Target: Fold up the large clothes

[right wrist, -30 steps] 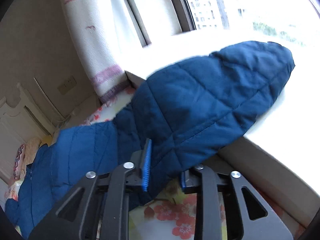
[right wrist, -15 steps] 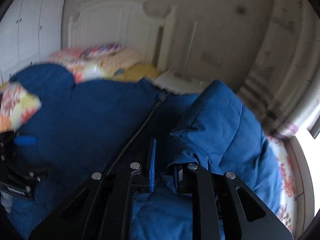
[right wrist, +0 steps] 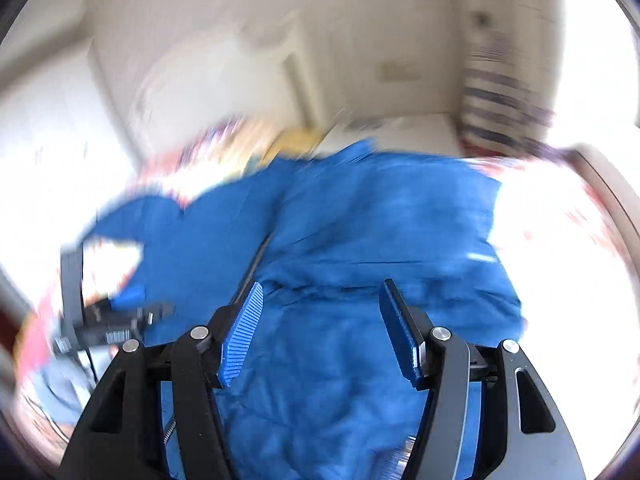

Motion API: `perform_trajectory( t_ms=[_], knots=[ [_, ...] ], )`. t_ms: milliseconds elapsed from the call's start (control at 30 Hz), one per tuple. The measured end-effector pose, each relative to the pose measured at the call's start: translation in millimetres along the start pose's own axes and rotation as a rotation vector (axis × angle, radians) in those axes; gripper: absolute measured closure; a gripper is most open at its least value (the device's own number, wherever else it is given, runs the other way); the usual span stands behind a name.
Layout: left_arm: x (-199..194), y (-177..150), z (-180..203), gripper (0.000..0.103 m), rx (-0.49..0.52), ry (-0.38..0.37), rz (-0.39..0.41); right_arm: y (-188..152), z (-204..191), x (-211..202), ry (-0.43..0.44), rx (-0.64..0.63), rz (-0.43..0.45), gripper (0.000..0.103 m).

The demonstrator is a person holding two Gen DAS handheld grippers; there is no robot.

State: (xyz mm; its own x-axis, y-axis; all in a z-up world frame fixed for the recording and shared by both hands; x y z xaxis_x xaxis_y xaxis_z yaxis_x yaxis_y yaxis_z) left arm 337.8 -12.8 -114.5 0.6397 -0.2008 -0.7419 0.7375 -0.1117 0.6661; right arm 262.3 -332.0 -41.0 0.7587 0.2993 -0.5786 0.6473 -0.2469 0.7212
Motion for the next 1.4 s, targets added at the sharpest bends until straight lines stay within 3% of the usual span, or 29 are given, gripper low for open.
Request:
perform_trajectory(
  t_ms=[67,200,300,433,567,667,700,767,800,833,900,933,1000,1033,1067,1167,1200,1300,1367,1400],
  knots=[
    [-5,1,12,0.003,0.054,0.016,0.014,-5,28,0,-0.033,0.108,-0.024,0.045],
    [-22,10,60,0.003,0.199,-0.020,0.047,-22,32,7,-0.049,0.099,-0.082,0.046],
    [-31,25,118,0.003,0.351,-0.030,0.106,-37,37,16,-0.149,0.084,-0.121,0.046],
    [-21,44,206,0.003,0.597,-0.041,0.161,-47,46,7,-0.152,0.135,-0.109,0.050],
    [1,55,267,0.009,0.772,-0.064,0.136,-57,43,8,-0.176,0.076,-0.129,0.049],
    [24,65,288,0.014,0.778,-0.059,0.093,-61,34,10,-0.196,0.049,-0.132,0.049],
    [30,66,292,0.018,0.769,-0.076,0.072,-64,35,11,-0.197,0.047,-0.132,0.049],
    [43,63,296,0.043,0.782,-0.077,0.035,-65,38,10,-0.189,0.055,-0.131,0.049],
    [45,63,293,0.063,0.779,-0.063,0.041,-65,40,10,-0.187,0.058,-0.130,0.049],
    [40,65,287,0.075,0.741,-0.095,0.051,-66,40,9,-0.185,0.059,-0.129,0.049],
    [17,85,256,0.082,0.576,-0.180,0.124,-66,41,8,-0.188,0.055,-0.129,0.049],
    [6,95,239,0.083,0.497,-0.208,0.154,-67,42,8,-0.190,0.052,-0.129,0.049],
    [-24,117,172,0.083,0.204,-0.345,0.209,-66,42,8,-0.194,0.046,-0.129,0.049],
    [-31,122,148,0.083,0.117,-0.380,0.222,-67,43,8,-0.194,0.045,-0.128,0.049],
    [-42,124,102,0.083,-0.036,-0.422,0.240,-67,43,8,-0.194,0.044,-0.128,0.049],
    [-46,106,9,0.079,-0.296,-0.479,0.224,-67,43,8,-0.193,0.045,-0.129,0.049],
    [-42,93,-20,0.075,-0.373,-0.476,0.204,-67,43,8,-0.194,0.044,-0.129,0.049],
    [-23,61,-72,0.030,-0.491,-0.412,0.134,-67,43,8,-0.197,0.043,-0.129,0.049],
    [0,39,-100,0.030,-0.585,-0.407,0.053,-66,44,9,-0.203,0.036,-0.132,0.049],
    [10,30,-110,0.030,-0.638,-0.438,0.017,-67,43,8,-0.208,0.032,-0.132,0.049]
  ],
)
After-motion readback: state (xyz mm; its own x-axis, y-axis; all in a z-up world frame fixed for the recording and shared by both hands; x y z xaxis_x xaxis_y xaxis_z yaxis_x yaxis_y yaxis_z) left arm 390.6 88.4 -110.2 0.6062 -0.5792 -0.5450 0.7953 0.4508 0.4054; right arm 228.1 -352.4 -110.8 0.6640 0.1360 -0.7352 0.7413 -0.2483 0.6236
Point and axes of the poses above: each gripper's, at about its wrist camera, not at the fingertips, and x roughly the way its jaws point, z to its right, y to its top, the point moved 2 cm from there along x, roughly the way its jaws point, and after that the axes turned 2 degrees about y, right-handed, at the moved point
